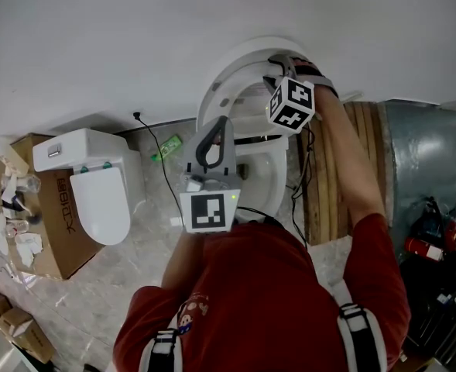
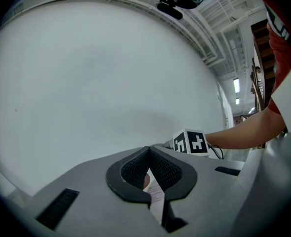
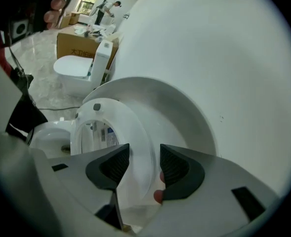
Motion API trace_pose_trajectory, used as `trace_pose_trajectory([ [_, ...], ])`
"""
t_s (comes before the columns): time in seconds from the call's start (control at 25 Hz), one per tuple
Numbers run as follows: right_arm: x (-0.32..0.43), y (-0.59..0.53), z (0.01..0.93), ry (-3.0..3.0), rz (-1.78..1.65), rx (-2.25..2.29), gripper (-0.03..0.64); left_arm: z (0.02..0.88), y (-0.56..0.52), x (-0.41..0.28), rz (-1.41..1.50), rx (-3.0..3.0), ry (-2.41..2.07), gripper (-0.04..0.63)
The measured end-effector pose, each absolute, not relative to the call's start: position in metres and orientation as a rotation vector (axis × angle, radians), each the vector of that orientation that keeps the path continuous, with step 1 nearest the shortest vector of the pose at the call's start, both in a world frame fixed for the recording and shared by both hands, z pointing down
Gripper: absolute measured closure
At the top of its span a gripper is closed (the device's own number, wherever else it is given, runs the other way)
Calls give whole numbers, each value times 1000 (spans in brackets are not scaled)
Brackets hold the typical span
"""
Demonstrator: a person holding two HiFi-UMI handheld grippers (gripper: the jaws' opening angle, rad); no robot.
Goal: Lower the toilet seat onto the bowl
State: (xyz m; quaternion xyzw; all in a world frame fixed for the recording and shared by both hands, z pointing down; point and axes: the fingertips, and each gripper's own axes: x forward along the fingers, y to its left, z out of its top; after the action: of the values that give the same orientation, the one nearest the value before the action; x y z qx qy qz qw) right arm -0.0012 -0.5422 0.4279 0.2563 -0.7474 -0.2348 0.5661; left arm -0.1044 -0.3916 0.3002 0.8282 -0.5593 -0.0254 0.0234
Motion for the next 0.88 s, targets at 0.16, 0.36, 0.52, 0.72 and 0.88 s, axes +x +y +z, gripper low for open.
trace_pose_trajectory([
  [0.16,-5,-547,435,-1677,-613,528,433,300,-391,-105,-82,2555,-1740,584],
  [0.36,-6,-549,440,-1647,-607,500,434,303,-392,-106,-76,2540,-1751,583],
  [0.52,-5,-549,444,-1659,-578,513,440,304,-390,-104,-67,2541,-1752,583],
  [0.72,-7,-548,441,-1665,-588,510,442,303,-388,-97,-57,2541,-1753,583],
  [0.88,-7,-545,439,-1653,-618,501,443,301,-385,-92,-56,2550,-1756,583],
])
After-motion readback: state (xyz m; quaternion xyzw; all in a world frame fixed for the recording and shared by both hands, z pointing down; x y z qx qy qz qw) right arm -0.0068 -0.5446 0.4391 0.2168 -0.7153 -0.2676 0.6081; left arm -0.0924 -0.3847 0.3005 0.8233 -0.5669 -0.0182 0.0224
